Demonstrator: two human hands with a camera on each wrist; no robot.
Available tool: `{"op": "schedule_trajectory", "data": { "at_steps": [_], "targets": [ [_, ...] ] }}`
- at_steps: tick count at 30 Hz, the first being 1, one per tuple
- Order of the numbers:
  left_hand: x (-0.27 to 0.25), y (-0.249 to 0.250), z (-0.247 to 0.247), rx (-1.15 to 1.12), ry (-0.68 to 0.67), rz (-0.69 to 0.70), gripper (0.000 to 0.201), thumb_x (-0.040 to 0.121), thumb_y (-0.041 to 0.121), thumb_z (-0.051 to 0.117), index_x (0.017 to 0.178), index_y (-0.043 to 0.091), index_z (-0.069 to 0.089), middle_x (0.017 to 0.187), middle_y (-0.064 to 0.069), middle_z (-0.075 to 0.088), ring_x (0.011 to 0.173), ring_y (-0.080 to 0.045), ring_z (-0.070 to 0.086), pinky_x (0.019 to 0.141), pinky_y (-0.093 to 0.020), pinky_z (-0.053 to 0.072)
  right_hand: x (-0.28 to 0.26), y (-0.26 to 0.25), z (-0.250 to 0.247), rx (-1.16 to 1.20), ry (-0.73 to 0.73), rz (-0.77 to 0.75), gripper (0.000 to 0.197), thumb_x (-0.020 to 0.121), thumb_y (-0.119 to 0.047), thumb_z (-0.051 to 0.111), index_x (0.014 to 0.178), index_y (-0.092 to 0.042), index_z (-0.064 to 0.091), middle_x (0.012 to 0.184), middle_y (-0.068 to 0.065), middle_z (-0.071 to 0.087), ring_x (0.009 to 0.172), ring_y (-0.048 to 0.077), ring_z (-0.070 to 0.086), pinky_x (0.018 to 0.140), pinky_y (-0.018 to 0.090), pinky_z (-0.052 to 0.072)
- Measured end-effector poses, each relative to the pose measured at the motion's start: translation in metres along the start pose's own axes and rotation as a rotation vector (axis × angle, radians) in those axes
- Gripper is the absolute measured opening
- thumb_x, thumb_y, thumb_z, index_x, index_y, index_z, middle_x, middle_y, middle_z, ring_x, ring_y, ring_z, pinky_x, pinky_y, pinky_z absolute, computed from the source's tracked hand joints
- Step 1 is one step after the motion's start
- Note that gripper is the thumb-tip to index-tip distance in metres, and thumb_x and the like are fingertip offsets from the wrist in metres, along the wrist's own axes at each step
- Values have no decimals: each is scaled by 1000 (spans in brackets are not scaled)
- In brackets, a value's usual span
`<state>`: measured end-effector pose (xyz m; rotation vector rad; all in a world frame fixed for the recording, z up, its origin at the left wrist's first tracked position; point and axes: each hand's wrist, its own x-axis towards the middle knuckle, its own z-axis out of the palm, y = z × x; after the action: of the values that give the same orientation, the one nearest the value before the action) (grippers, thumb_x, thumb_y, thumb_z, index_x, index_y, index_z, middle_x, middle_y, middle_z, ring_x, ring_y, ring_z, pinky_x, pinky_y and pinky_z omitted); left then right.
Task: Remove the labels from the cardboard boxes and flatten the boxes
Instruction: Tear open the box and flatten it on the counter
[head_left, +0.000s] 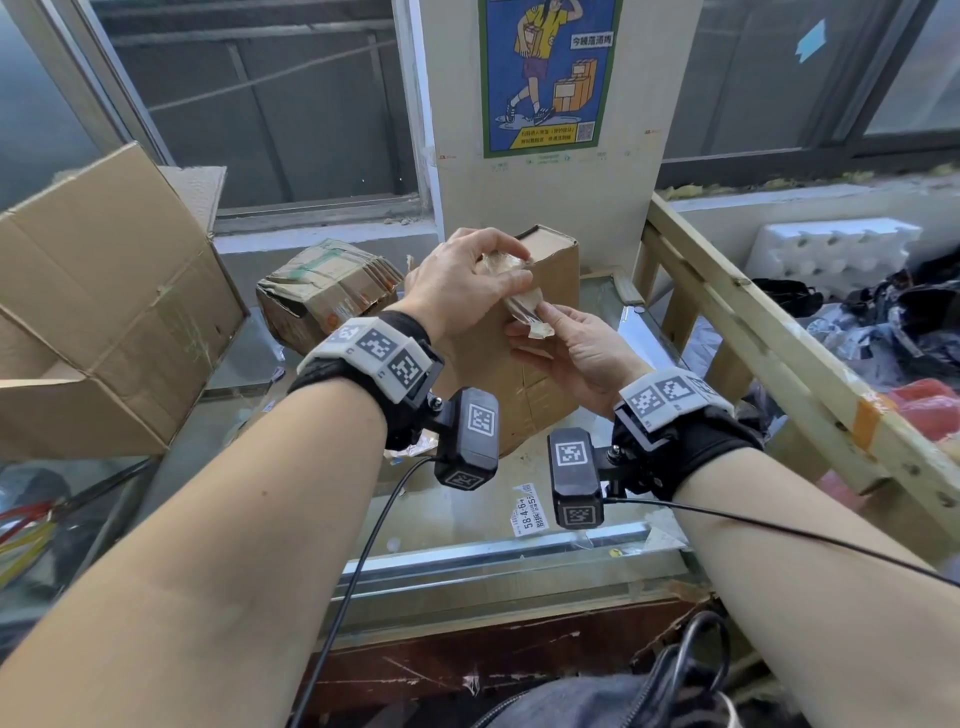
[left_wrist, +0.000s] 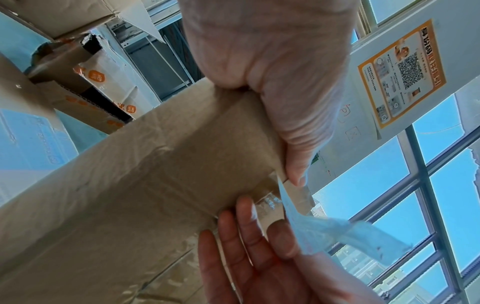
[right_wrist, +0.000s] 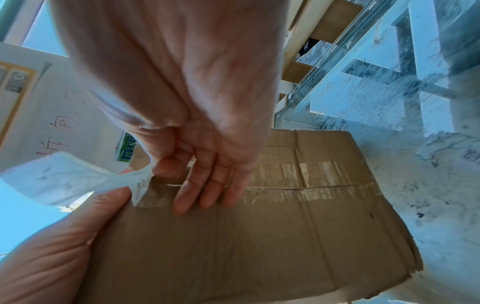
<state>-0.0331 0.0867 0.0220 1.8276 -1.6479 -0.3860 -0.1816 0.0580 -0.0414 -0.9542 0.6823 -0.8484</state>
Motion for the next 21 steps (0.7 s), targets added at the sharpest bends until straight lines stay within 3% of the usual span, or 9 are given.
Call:
{"op": "schedule_trajectory", "data": {
  "at_steps": [11, 16, 21],
  "targets": [
    [-1, -1, 1, -20, 1, 1, 18, 83, 56, 64, 100, 50, 61, 118, 16, 52, 113, -14, 52, 102, -46, 40, -6, 7, -5, -26, -14, 31, 17, 99, -23, 44, 99, -13, 57, 88, 8, 66, 93, 22, 61, 101, 44, 43],
    [0, 1, 2, -10, -5, 8, 16, 84, 56, 64, 99, 51, 60, 121, 14, 53, 113, -15, 52, 102, -46, 40, -5, 9, -8, -39, 1, 41, 17, 99, -24, 45, 98, -14, 58, 82, 5, 68, 90, 20, 60, 99, 42, 43],
    [2, 1, 4, 13, -15, 20, 16, 85, 55, 63, 100, 51, 61, 111, 18, 48, 112, -14, 51, 101, -43, 40, -5, 12, -12, 5, 24, 45, 14, 98, -22, 47, 95, -13, 57, 72, 2, 69, 84, 20, 59, 99, 44, 43]
  ]
}}
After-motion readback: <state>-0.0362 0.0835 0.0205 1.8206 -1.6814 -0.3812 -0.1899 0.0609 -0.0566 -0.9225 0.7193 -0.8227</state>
